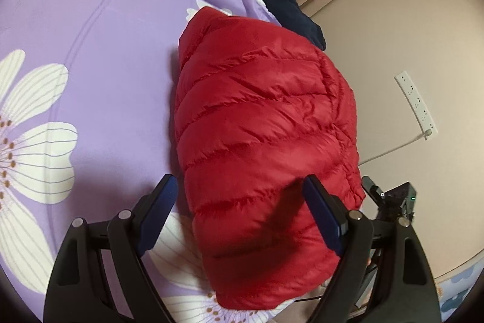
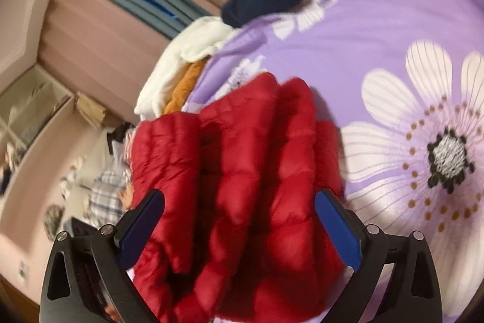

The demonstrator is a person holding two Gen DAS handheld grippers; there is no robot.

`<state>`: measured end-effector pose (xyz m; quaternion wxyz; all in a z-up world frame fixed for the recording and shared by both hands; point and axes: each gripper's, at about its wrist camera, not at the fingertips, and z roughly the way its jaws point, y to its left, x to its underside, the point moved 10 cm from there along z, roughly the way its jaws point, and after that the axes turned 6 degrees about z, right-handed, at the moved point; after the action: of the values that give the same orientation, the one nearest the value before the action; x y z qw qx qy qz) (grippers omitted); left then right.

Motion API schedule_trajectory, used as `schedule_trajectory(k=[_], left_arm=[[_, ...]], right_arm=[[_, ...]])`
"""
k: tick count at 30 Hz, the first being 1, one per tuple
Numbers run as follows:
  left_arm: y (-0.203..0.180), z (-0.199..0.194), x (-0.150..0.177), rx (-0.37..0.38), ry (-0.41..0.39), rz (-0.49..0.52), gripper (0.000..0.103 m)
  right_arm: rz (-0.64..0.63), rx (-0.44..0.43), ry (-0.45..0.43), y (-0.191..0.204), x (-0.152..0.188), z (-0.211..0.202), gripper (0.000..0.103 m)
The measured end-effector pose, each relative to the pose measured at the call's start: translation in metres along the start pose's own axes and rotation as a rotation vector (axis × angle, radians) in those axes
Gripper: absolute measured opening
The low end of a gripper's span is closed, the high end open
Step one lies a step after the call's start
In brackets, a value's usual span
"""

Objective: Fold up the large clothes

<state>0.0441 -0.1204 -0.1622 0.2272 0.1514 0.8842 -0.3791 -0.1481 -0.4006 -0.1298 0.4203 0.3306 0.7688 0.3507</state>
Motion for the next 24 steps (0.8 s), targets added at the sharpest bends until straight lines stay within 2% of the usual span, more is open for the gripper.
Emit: schedule_trajectory(k=[6, 8, 15, 24], left_arm=[[0.004, 0.015, -0.002, 0.035, 0.02, -0.053, 0.088], [0.006, 0.021, -0.002, 0.033, 0.024, -0.065, 0.093], [0.011, 0.038, -0.001, 0.048, 0.05, -0.098, 0.1], [0.001, 0.057, 0.0, 0.076, 0.078, -0.095, 0.103]], right_arm=[[0.095, -0.069, 0.06, -0.01, 0.0, 0.016, 0.102], [0.122, -0.061, 0.075, -0.017, 0.001, 0.019, 0.102], [0.127, -0.036, 0.113, -0.026, 0.001, 0.027, 0.102], [0.081, -0.008, 0.171, -0.026, 0.004, 0.041, 0.103]])
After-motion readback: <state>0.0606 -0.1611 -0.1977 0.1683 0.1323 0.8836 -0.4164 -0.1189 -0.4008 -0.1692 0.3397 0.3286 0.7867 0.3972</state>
